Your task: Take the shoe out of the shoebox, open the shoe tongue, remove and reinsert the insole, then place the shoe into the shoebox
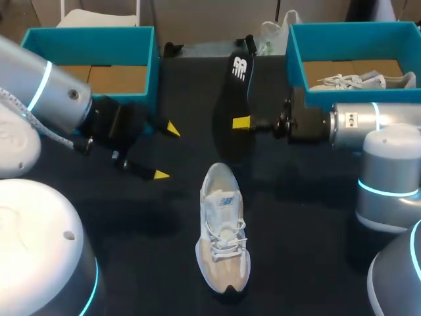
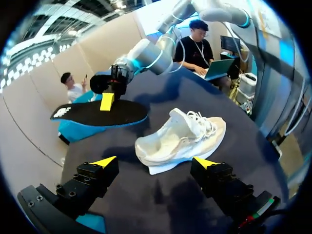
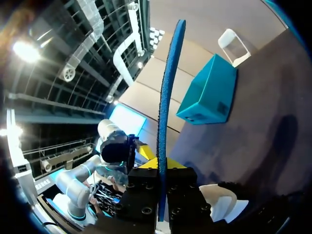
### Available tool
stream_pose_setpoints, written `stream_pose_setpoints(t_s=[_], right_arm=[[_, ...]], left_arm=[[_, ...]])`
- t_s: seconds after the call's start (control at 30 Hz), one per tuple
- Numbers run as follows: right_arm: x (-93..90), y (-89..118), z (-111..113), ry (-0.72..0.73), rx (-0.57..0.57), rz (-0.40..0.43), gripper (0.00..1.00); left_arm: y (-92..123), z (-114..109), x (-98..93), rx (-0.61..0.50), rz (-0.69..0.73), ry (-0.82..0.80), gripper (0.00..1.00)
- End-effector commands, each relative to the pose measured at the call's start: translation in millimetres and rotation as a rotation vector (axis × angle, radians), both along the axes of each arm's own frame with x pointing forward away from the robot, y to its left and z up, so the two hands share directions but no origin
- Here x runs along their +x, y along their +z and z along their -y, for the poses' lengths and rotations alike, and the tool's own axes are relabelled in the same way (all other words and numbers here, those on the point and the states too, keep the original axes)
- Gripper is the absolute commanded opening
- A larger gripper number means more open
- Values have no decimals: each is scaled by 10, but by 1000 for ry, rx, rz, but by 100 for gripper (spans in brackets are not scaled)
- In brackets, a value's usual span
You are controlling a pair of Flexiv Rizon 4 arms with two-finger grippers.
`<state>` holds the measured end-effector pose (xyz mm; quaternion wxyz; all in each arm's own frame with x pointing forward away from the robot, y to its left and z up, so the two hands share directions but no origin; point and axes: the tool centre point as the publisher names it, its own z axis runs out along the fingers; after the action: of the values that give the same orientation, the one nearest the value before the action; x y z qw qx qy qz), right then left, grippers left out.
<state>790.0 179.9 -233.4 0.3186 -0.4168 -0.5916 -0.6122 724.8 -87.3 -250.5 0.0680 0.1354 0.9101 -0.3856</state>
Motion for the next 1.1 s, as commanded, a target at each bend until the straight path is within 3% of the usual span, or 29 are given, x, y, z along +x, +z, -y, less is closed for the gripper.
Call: stream_pose_setpoints(t_s=[0.03,0.07,0.47,0.9,1.1], right_arm=[[-67,-154,-70,-23,28,19,0],[-78,-182,-77,-25,28,18,0],[-90,-217,-90,-31,27,14,0],[-140,-438,-138,-30,116,111,0],[-140,-438,-138,-30,116,111,0]], left_arm=[[-111,139,42,159,-148,123,100],[-153,145,26,242,-116,161,100],[-153,145,26,242,-116,161,100],[-615,168,-152,264,-185,217,100],[-615,168,-152,264,-185,217,100]])
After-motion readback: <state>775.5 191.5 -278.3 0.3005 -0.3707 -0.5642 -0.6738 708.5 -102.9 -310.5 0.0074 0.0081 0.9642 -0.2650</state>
